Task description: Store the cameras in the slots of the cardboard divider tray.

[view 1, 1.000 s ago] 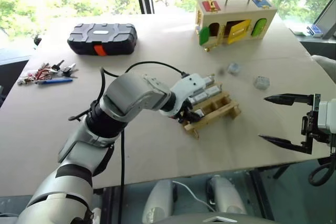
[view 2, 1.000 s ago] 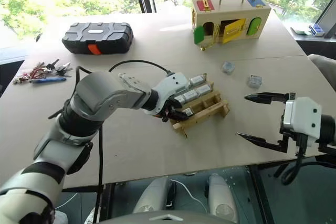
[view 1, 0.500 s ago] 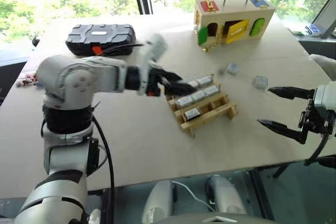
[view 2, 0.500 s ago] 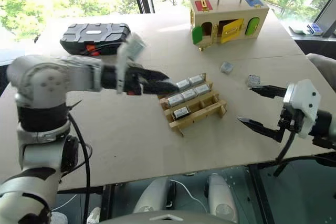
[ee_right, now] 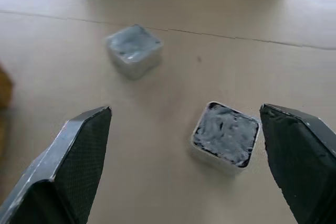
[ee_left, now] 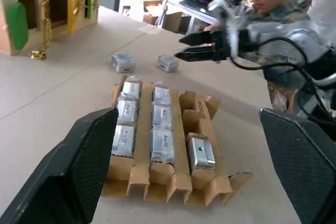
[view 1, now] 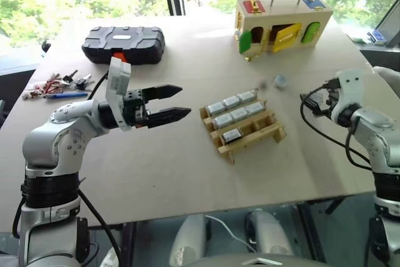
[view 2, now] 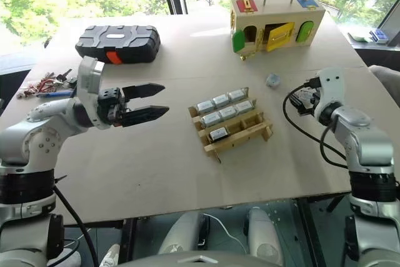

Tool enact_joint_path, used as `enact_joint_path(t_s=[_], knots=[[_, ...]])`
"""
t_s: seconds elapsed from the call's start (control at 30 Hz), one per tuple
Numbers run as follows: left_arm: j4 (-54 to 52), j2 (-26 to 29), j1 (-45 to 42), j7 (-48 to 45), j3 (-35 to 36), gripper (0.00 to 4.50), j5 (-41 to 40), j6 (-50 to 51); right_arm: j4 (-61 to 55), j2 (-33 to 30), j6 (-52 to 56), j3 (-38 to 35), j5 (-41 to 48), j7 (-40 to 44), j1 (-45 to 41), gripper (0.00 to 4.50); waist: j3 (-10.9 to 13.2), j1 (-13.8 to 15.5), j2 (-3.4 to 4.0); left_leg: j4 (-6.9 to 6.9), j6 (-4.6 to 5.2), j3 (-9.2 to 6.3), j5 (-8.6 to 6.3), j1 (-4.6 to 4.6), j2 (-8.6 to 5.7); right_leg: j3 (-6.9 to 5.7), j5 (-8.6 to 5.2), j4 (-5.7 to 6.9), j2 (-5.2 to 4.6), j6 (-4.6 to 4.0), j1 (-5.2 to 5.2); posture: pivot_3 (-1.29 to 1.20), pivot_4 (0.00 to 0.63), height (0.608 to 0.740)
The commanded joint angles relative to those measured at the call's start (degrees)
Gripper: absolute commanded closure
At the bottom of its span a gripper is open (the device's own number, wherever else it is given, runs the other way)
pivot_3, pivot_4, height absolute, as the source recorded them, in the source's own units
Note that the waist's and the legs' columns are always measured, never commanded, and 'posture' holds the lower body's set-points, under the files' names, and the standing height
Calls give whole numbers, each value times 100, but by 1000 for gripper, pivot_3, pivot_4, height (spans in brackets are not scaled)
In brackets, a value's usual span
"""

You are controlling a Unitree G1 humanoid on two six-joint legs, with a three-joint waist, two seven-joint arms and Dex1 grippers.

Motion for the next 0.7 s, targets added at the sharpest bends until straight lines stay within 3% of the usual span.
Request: enact_joint_path(t_s=[0.03,0.23,0.7], knots=[[-306,144,26,-143,62,50,-3,-337,876,113,-204,-191,-427,-654,-502,0,0,-27,0,0,1,1,-1,-2,-1,1,0,-3,0,0,0,0,150,740],[-676,109,117,83,215,50,-328,-246,1801,334,-412,-481,-350,-784,-956,0,0,-68,1,-12,7,2,-4,-6,-2,2,1,-7,2,2,-8,0,150,740],[-719,304,-58,44,169,50,-410,-446,1718,624,-341,-234,-292,-368,-1047,0,0,-131,2,-12,9,4,-5,8,8,7,1,5,21,2,-4,0,150,740]])
